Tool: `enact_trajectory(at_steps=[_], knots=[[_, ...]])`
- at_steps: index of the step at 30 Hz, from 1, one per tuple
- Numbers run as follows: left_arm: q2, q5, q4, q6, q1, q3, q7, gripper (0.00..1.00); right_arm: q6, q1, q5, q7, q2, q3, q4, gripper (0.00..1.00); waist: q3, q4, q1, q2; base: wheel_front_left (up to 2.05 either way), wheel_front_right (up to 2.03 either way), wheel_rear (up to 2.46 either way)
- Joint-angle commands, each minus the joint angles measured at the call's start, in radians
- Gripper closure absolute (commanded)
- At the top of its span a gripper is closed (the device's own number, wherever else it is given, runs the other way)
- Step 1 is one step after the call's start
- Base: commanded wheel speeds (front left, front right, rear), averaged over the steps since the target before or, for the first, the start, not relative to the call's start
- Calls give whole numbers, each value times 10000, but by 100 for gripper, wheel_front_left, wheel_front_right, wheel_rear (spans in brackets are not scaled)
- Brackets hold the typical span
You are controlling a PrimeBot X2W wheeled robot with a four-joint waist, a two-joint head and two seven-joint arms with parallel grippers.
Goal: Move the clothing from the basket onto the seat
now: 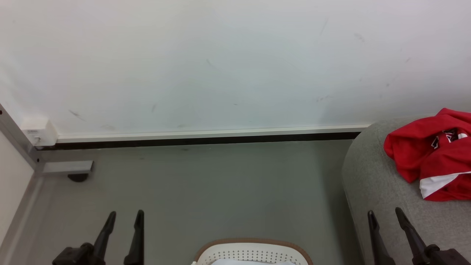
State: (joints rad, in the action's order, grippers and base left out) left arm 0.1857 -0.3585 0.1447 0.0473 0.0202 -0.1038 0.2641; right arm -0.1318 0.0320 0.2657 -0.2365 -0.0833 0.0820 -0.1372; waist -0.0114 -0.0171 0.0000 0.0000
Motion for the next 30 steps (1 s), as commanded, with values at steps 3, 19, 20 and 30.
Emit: enact_trajectory(at_steps=[3, 19, 20, 30], knots=[[-165, 396, 78, 204, -8, 230, 5, 0, 23, -180, -120, -129, 96, 15, -246, 0, 18, -39, 0, 0, 0, 0, 0], [-672, 1006, 307, 721, -90, 799, 3, 0, 23, -406, -328, -261, 238, 46, -375, 0, -36, -114, 0, 0, 0, 0, 0], [-688, 1025, 320, 727, -95, 818, 3, 0, 25, -411, -325, -266, 243, 59, -392, 0, -37, -115, 0, 0, 0, 0, 0], [-838, 263, 672, 758, -79, 918, -264, 100, -1, -190, 520, -53, 235, 60, -568, 100, -41, -104, 0, 0, 0, 0, 0]])
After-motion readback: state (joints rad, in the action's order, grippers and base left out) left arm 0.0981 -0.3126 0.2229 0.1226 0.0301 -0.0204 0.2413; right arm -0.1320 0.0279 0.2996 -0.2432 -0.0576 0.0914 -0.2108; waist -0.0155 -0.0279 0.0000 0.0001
